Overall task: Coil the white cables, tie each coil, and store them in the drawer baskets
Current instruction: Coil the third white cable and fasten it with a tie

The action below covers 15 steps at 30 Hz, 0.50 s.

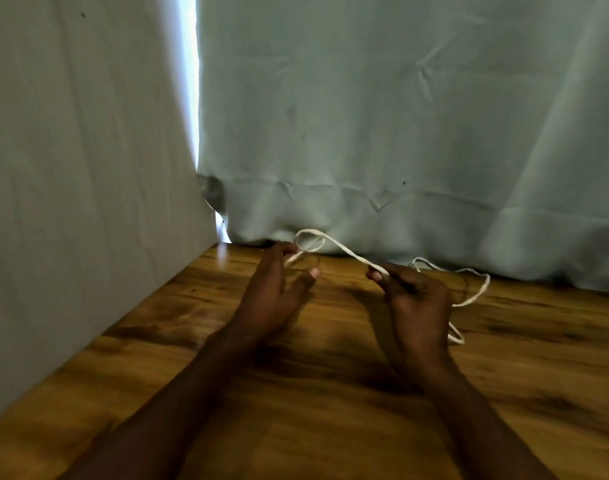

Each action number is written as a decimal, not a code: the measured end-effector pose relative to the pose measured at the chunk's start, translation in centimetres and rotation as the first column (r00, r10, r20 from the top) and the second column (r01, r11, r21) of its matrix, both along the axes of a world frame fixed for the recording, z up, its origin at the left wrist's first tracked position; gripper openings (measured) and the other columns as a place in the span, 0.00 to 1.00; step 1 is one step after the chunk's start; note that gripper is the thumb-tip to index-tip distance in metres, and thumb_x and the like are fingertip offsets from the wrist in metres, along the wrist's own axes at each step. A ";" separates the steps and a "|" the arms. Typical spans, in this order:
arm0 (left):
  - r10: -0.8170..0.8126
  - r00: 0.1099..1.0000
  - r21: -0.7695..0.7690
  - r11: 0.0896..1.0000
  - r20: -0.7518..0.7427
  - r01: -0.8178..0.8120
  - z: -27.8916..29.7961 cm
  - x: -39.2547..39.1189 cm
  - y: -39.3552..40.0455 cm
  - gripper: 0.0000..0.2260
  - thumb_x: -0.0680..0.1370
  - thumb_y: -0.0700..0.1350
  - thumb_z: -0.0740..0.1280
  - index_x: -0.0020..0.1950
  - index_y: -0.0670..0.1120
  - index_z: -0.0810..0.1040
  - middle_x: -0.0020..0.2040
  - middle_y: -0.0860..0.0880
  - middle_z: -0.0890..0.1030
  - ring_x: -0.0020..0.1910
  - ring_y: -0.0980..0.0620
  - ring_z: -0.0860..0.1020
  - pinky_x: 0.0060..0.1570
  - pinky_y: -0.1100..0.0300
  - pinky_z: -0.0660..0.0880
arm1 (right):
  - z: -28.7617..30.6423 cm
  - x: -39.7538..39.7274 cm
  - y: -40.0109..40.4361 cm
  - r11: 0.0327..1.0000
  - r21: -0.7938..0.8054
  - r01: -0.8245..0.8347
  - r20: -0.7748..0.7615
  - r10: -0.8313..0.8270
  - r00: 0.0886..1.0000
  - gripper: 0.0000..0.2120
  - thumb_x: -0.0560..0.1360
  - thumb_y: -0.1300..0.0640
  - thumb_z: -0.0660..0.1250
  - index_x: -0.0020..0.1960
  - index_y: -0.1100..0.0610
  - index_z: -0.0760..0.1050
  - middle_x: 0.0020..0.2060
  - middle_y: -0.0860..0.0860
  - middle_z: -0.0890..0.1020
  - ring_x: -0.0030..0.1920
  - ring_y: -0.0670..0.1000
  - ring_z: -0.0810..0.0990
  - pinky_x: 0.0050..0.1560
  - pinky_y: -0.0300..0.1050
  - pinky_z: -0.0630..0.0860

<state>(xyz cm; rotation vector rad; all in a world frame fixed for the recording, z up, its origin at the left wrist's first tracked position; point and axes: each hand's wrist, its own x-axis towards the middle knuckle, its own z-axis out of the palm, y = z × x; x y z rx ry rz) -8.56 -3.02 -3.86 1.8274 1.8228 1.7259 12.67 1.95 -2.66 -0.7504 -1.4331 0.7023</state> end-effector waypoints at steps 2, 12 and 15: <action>0.101 0.994 0.015 0.995 0.031 -0.101 -0.6 -0.5 0.7 0.32 0.74 0.60 0.73 0.73 0.49 0.67 0.68 0.51 0.72 0.66 0.55 0.73 0.64 0.61 0.71 | 0.4 -0.1 -0.6 0.991 -0.015 -0.130 -0.034 0.130 0.991 0.08 0.74 0.66 0.75 0.52 0.59 0.88 0.41 0.49 0.89 0.41 0.41 0.84 0.43 0.32 0.77; 0.450 0.863 0.020 0.889 -0.229 -0.458 1.1 -2.2 -0.7 0.07 0.81 0.45 0.64 0.59 0.51 0.75 0.48 0.46 0.84 0.49 0.41 0.82 0.50 0.45 0.77 | 2.1 1.8 -1.2 0.996 0.036 0.077 0.462 -0.085 0.883 0.23 0.69 0.67 0.68 0.54 0.43 0.85 0.44 0.40 0.86 0.35 0.41 0.77 0.40 0.41 0.75; 0.595 0.734 -0.095 0.752 -0.329 -0.652 1.4 -1.7 -0.6 0.11 0.79 0.48 0.69 0.57 0.45 0.72 0.46 0.41 0.83 0.45 0.37 0.83 0.46 0.47 0.77 | 3.7 0.8 -3.1 0.926 0.365 0.093 0.492 -0.277 0.825 0.27 0.63 0.60 0.65 0.59 0.44 0.82 0.58 0.41 0.83 0.52 0.49 0.77 0.51 0.50 0.77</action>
